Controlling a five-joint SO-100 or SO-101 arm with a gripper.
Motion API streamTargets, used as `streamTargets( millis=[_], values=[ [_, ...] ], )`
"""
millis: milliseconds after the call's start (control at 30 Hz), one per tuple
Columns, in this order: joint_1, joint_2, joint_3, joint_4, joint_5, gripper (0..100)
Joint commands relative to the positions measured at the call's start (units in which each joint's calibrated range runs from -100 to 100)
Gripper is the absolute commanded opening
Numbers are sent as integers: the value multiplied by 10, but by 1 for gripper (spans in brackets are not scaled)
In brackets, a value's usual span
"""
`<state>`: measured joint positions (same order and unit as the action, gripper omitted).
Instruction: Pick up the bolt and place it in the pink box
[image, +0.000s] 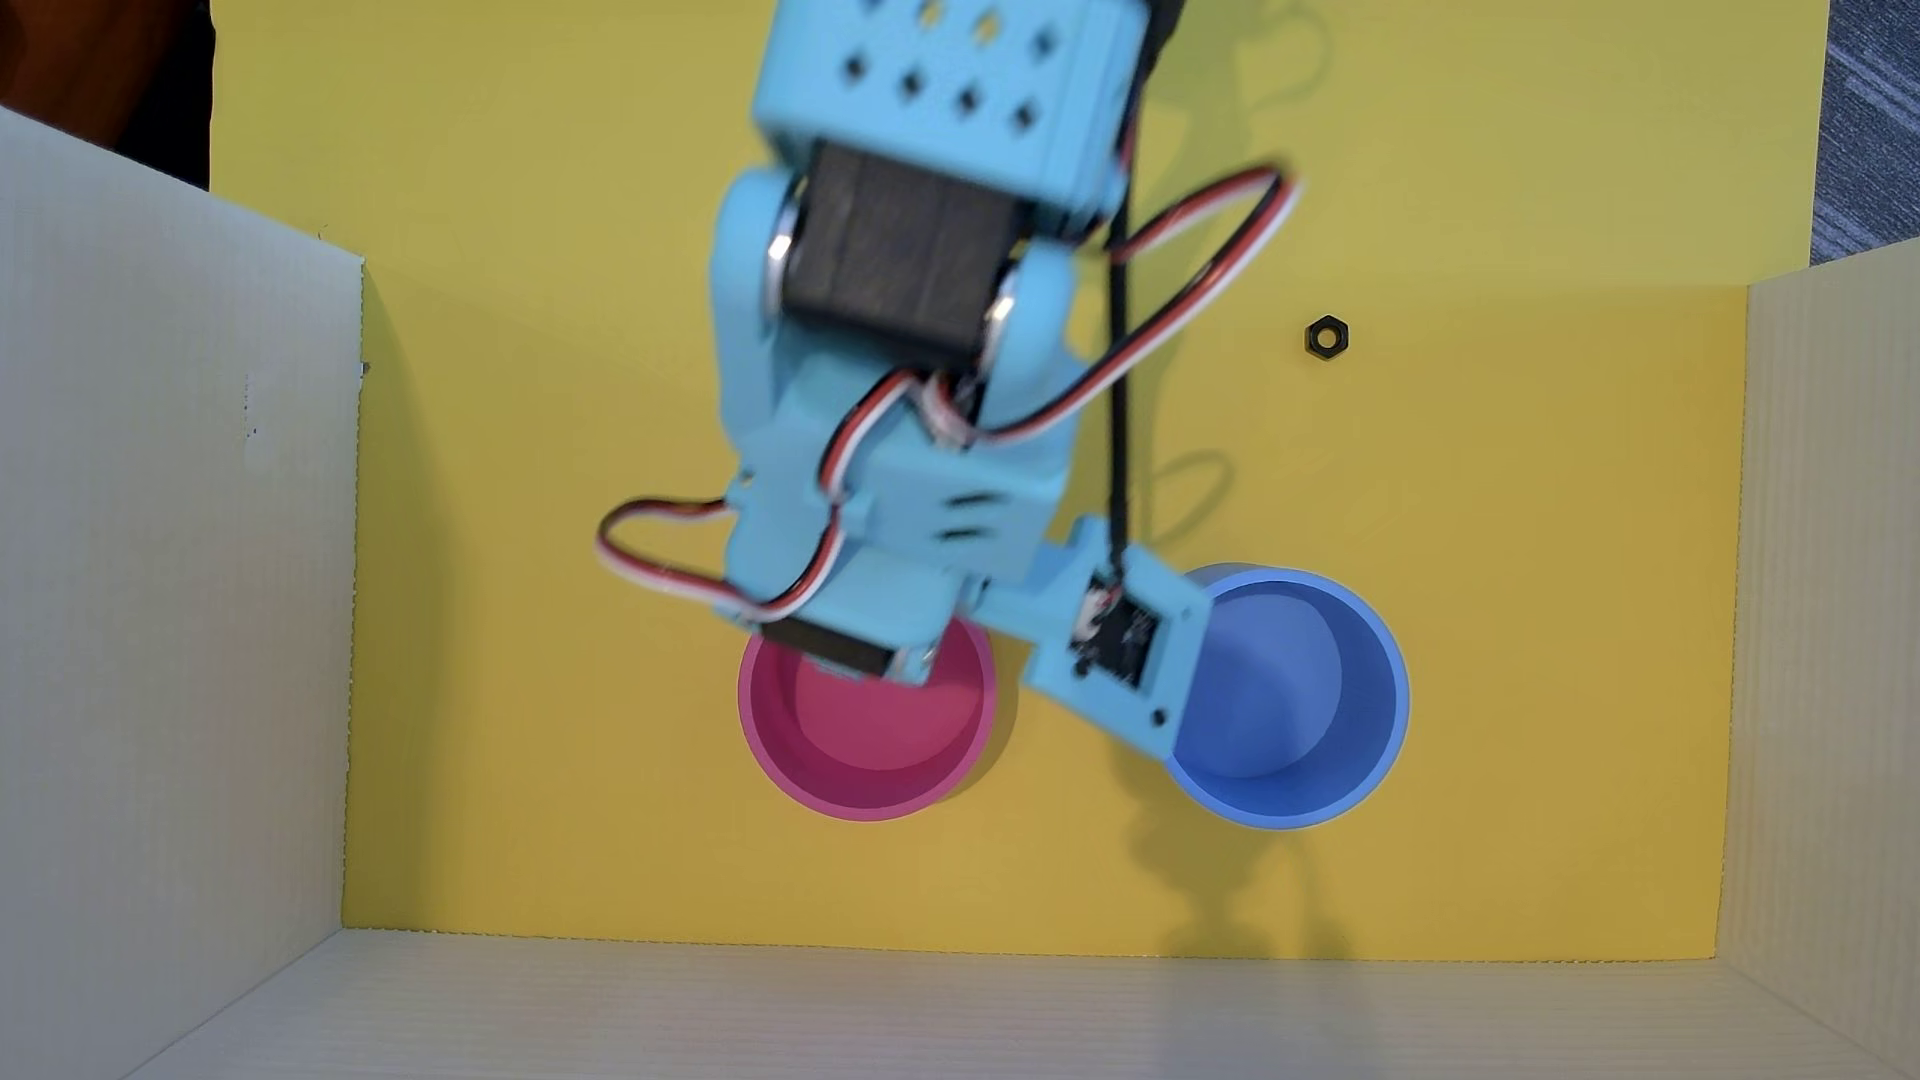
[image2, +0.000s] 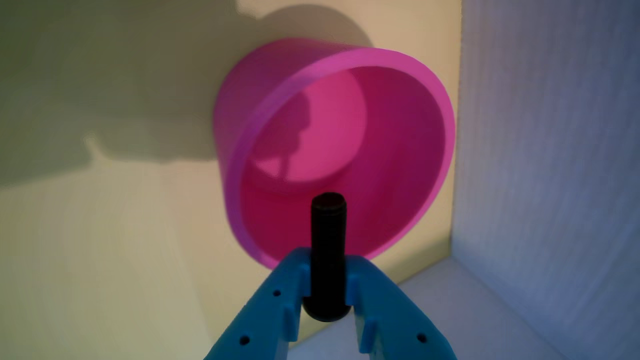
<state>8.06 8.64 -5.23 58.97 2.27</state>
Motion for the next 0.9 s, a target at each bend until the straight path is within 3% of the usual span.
streamTargets(
  millis=[0,233,433,500,567,733,867],
  values=[
    [0,9,-45,2,-3,1],
    [-3,20,-40,-1,-3,4],
    [-3,20,-22,2,-2,18],
    [-3,20,-21,2,-2,13],
    [-2,17,-17,2,-3,1],
    [-6,-16,45,4,2,1],
    [-15,-153,206,-22,6,1]
  ],
)
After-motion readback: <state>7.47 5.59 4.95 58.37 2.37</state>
